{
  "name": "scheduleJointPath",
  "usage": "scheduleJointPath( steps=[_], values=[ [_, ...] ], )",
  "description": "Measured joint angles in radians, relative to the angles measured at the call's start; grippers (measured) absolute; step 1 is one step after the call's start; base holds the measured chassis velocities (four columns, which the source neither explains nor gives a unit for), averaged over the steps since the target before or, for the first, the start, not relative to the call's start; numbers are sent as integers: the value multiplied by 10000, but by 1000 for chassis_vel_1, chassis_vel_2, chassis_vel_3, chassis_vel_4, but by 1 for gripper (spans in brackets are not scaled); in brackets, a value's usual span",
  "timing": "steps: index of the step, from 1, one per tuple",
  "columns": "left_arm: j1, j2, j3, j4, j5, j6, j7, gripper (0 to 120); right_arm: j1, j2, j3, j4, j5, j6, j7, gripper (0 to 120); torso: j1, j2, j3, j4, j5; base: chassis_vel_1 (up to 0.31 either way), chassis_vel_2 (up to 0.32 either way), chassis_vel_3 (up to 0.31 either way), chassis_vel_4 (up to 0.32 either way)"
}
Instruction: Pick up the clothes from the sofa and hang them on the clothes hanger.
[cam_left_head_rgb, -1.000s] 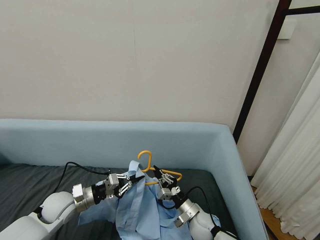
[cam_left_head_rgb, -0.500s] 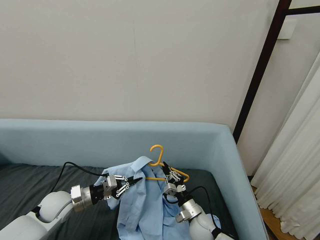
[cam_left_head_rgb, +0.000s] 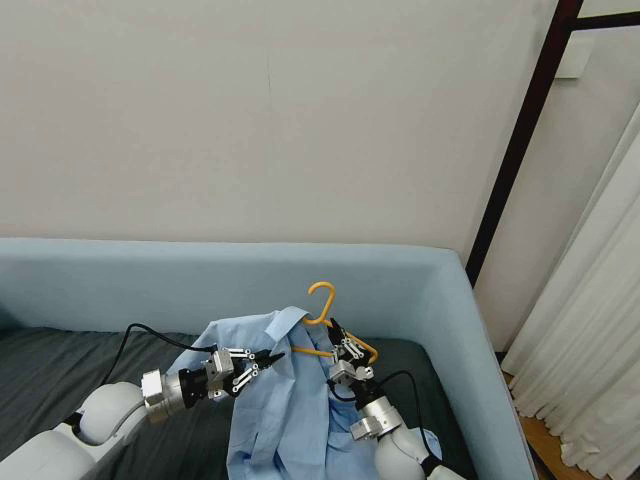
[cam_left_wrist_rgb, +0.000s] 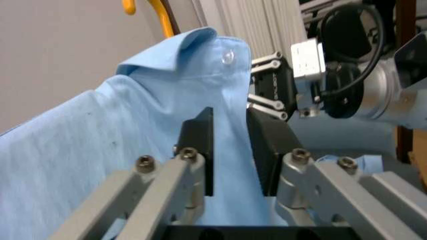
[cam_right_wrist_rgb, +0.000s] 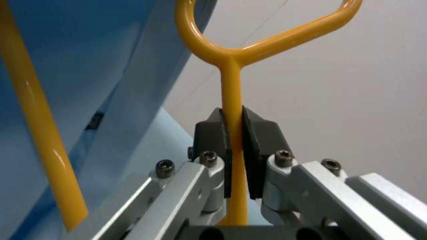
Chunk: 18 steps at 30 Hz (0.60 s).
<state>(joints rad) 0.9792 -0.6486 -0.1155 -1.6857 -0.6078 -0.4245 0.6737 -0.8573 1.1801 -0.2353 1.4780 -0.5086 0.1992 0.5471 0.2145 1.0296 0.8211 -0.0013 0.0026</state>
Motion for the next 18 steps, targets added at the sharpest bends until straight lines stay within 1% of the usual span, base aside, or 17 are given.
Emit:
scheduleJointPath(
  steps=[2, 3, 4, 5, 8, 9, 12, 14, 15, 18],
  values=[
    [13, 78, -56, 83, -403, -131, 369, 36, -179, 1, 235, 44, -173, 80, 30, 5, 0, 0, 0, -1, 0, 0, 0, 0, 0],
    [19, 137, -119, 131, -569, -169, 608, 40, -245, 0, 368, 48, -316, 148, 46, 5, 0, 0, 0, -2, 0, 0, 0, 0, 0],
    [19, 137, -119, 131, -569, -169, 608, 40, -245, 0, 368, 48, -316, 148, 46, 5, 0, 0, 0, -2, 0, 0, 0, 0, 0],
    [43, 221, -224, 168, -772, -212, 913, 45, -296, 7, 496, 48, -488, 223, 54, 5, 0, 0, 0, -4, -1, 0, 0, 0, 0],
    [89, 707, -762, 182, -1536, -199, 1978, 58, -419, 47, 811, 0, -962, 451, 71, 5, 0, 0, 0, 0, -1, 0, 0, 0, 0],
    [89, 707, -762, 182, -1536, -199, 1978, 58, -419, 47, 811, 0, -962, 451, 71, 5, 0, 0, 0, 0, -1, 0, 0, 0, 0],
    [-254, 1264, -1140, 134, -2262, 80, 2614, 72, -521, 131, 1007, -62, -1524, 707, 91, 5, 0, 0, 0, 2, 0, 0, 0, 0, 0],
    [-254, 1264, -1140, 134, -2262, 80, 2614, 72, -521, 131, 1007, -62, -1524, 707, 91, 5, 0, 0, 0, 2, 0, 0, 0, 0, 0],
    [-685, 1597, -1098, 182, -2660, 420, 2852, 82, -587, 201, 1148, -109, -2068, 929, 105, 5, 0, 0, 0, -2, 2, 0, 0, 0, 0],
    [-1296, 2044, -741, 495, -2888, 1118, 3252, 94, -639, 279, 1239, -140, -2769, 1138, 132, 5, 0, 0, 0, -5, 1, 0, 0, 0, 0]
  ],
)
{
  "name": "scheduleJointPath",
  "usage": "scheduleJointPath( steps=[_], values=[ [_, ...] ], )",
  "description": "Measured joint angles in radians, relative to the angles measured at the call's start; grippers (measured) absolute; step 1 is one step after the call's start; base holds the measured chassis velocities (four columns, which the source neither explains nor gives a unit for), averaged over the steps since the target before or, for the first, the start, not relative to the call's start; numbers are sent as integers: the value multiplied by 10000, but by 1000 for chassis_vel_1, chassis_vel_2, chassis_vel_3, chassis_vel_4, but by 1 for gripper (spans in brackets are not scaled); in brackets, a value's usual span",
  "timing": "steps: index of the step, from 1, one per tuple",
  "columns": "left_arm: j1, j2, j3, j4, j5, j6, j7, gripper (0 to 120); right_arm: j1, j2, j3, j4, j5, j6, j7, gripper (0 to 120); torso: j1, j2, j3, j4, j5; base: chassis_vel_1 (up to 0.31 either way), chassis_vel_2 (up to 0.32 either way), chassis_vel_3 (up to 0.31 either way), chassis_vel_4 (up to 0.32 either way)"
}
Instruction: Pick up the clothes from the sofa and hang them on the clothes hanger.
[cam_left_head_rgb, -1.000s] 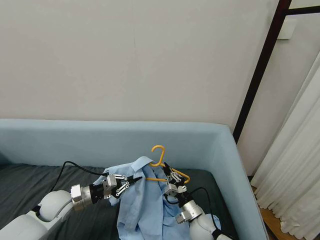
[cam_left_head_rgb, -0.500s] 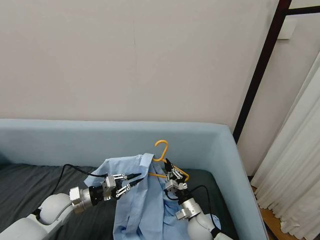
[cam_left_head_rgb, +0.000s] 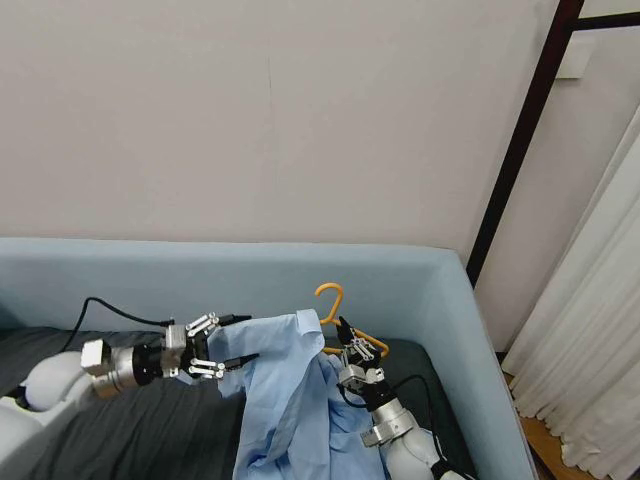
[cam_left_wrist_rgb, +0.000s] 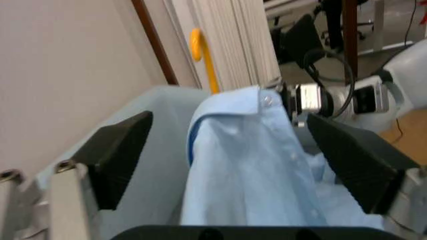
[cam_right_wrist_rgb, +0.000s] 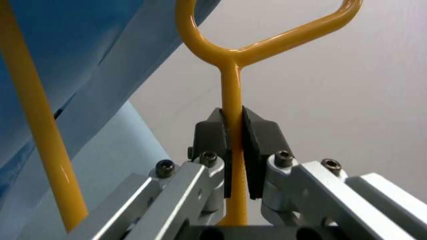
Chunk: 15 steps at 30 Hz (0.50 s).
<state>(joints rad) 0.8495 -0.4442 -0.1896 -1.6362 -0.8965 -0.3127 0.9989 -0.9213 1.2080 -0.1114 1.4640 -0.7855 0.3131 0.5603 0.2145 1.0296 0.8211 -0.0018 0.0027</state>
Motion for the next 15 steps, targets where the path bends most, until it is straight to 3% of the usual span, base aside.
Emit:
scheduleJointPath(
  steps=[9, 15],
  values=[
    [-600, 267, 593, 660, -3, 1899, 1430, 112, 86, 237, -215, -52, -1140, 387, 61, 5, 0, 0, 0, 4, -2, 0, 0, 0, 0],
    [-575, 99, 812, 704, -51, 2693, 1181, 115, 87, 410, -347, -55, -1725, 614, 126, 5, 0, 0, 0, 4, -1, 0, 0, 0, 0]
  ],
)
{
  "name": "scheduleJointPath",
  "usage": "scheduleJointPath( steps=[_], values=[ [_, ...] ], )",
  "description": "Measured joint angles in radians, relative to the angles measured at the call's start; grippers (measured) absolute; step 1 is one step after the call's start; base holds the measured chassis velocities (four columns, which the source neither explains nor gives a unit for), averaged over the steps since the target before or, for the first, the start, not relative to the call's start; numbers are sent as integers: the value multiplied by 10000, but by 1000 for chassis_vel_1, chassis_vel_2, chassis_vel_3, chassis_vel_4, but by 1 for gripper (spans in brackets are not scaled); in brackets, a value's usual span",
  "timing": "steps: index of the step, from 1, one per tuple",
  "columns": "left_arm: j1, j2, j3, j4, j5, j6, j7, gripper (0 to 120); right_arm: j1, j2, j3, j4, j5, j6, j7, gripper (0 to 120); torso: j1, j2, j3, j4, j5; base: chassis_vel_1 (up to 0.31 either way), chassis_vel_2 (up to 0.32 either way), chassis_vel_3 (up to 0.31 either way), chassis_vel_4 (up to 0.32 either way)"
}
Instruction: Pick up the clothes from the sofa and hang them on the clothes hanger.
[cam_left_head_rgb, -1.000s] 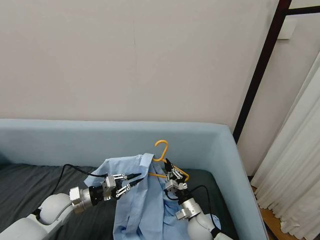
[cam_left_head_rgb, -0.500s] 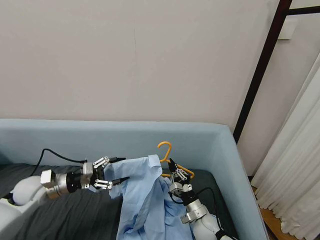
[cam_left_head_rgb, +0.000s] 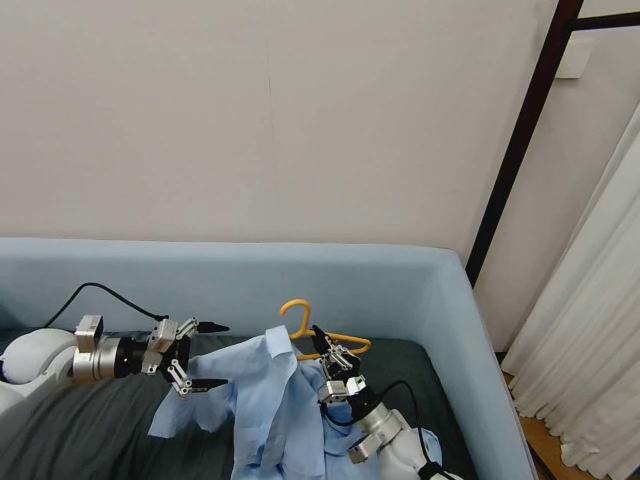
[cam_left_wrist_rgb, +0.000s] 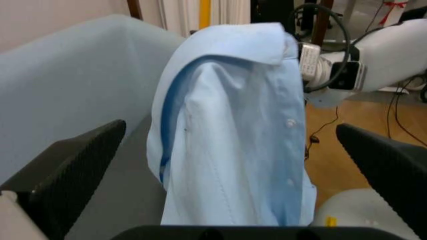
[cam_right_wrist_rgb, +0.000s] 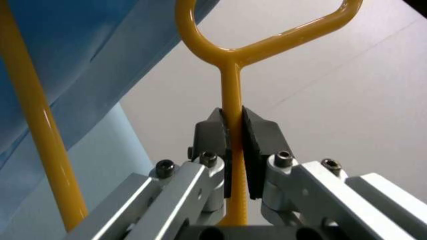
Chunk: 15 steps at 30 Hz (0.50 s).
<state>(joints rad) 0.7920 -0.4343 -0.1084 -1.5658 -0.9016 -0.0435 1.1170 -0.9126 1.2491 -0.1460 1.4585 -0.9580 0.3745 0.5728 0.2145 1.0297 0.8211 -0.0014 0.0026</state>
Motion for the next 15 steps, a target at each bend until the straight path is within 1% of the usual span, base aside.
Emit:
scheduleJointPath(
  steps=[2, 5, 8, 9, 11, 12, 14, 15],
  values=[
    [21, -74, 64, 14, 44, 323, -96, 114, -48, 25, -30, 38, -77, 13, 21, 5, 0, -1, 0, 0, -1, 0, 0, 0, 0],
    [58, -149, 101, 8, 82, 558, -171, 113, -87, 26, -34, 84, -157, 34, 37, 5, 0, 0, 0, 0, -1, 0, 0, 0, 0],
    [118, -215, 106, -89, 251, 824, -156, 108, -129, -21, 7, 164, -302, 84, 58, 5, 0, 0, 0, 0, -1, 0, 0, 0, 0],
    [118, -215, 106, -89, 251, 824, -156, 108, -129, -21, 7, 164, -302, 84, 58, 5, 0, 0, 0, 0, -1, 0, 0, 0, 0],
    [139, -218, 101, -141, 387, 930, -93, 104, -144, -40, 57, 211, -422, 105, 81, 5, 0, -1, 1, 0, 0, 0, 0, 0, 0],
    [147, -217, 82, -186, 529, 1011, -55, 99, -155, -46, 124, 260, -588, 137, 99, 5, 0, 0, 0, 0, 0, 0, 0, 0, 0],
    [153, -187, 42, -254, 772, 1091, -42, 94, -161, -41, 203, 307, -816, 192, 110, 5, 0, 0, 0, 0, 0, 0, 0, 0, 0],
    [153, -187, 42, -254, 772, 1091, -42, 94, -161, -41, 203, 307, -816, 192, 110, 5, 0, 0, 0, 0, 0, 0, 0, 0, 0]
  ],
)
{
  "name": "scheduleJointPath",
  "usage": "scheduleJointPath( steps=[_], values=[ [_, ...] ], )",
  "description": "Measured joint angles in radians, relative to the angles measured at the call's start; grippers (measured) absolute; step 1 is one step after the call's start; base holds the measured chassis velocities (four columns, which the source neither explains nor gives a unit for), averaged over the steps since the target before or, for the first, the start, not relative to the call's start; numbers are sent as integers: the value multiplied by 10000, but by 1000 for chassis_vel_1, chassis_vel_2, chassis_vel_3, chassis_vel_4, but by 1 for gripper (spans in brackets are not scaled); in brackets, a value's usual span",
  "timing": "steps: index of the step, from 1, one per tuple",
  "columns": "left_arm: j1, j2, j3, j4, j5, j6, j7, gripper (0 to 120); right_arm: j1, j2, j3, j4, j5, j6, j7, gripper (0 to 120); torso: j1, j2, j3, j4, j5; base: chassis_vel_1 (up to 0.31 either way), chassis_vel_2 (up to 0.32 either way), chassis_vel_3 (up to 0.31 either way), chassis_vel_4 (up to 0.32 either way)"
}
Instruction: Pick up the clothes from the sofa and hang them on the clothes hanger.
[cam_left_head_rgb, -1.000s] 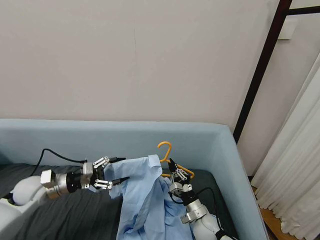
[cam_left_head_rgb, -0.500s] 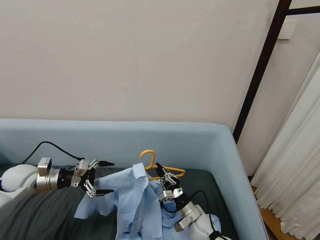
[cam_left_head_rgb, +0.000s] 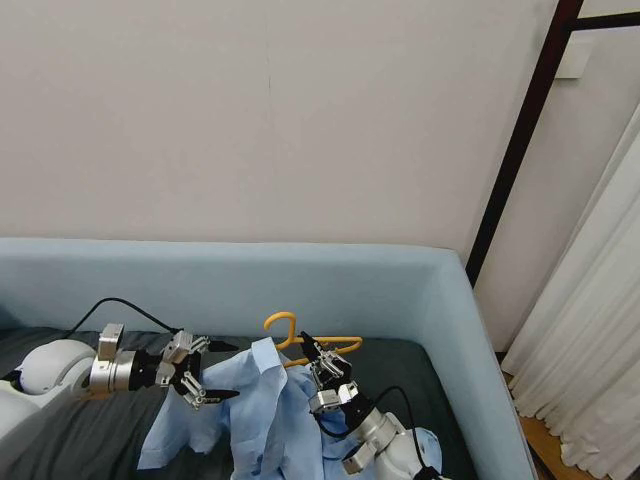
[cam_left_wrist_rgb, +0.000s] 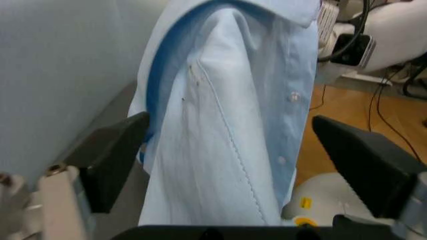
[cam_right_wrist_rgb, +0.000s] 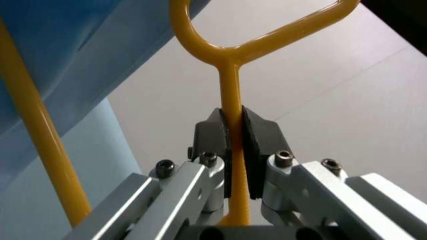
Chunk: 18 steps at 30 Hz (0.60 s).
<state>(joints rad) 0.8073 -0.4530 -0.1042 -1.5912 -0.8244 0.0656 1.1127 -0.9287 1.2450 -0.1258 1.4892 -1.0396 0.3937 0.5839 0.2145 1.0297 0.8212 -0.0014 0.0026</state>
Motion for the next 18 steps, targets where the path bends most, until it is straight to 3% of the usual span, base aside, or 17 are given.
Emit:
scheduleJointPath(
  steps=[10, 18],
  values=[
    [79, 91, -84, -387, 723, -11, -738, 52, -40, 20, 4, 56, -266, -85, -89, 5, 0, 0, 0, 0, 1, 0, 0, 0, 0],
    [75, -2, 8, -513, 818, 35, -852, 26, -25, 52, -22, 108, -364, -137, -128, 5, 0, 0, -1, 0, 1, 0, 0, 0, 0]
  ],
)
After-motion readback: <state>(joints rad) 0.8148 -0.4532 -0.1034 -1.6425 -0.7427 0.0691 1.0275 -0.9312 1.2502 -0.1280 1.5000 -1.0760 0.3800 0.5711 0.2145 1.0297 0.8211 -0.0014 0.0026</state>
